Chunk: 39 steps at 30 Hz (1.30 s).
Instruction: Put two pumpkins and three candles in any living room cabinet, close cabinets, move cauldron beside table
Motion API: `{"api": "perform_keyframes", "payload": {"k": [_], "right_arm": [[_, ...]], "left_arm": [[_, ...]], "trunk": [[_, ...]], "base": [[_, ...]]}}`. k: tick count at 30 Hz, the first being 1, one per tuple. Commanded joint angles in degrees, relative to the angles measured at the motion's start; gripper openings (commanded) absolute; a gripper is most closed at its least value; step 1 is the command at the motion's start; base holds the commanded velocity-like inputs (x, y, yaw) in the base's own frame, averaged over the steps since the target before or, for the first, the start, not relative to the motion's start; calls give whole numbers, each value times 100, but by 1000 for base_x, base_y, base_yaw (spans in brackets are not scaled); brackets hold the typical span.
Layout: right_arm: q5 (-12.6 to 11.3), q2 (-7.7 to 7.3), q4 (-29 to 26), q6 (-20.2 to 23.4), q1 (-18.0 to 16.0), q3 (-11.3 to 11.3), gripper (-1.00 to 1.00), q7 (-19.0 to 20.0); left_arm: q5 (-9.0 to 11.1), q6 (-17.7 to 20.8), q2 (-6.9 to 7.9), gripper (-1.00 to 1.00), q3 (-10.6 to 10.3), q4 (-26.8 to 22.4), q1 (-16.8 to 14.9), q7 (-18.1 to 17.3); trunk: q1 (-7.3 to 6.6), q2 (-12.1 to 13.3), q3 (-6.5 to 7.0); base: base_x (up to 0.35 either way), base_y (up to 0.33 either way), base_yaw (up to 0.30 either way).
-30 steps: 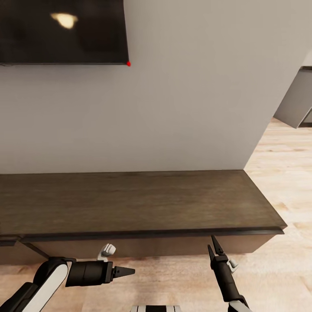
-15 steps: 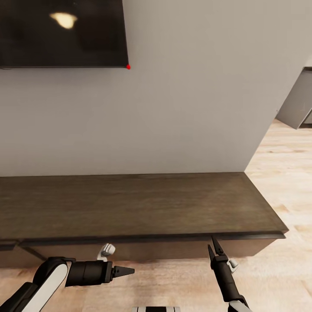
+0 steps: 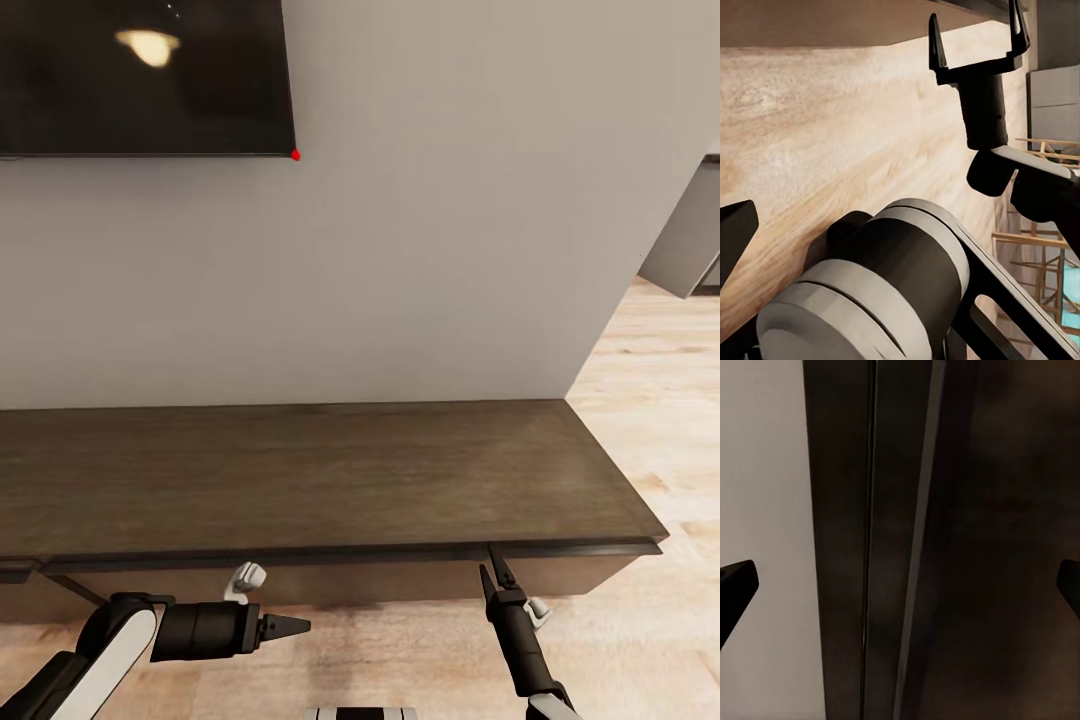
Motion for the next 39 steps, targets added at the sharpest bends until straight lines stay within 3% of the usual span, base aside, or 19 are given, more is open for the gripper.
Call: {"api": "perform_keyframes", "payload": {"k": [1,28,32,39], "right_arm": [[-39,-6,-2,-57,-5,49,100,9],[-39,-6,12,-57,-5,48,100,9],[-39,-6,13,-57,-5,48,100,9],[-39,-6,13,-57,-5,47,100,9]], "left_arm": [[-6,17,3,100,-3,0,-5,-19],[-6,17,-5,100,-11,0,-5,-19],[-6,17,-7,100,-11,0,-6,-19],[-1,17,-6,100,-11,0,-4,-18]], "trunk": [[-1,-2,-4],[-1,-2,-4],[87,-162,-76],[87,-162,-76]], "base": [[0,0,0],[0,-2,0],[0,0,0],[0,0,0]]}}
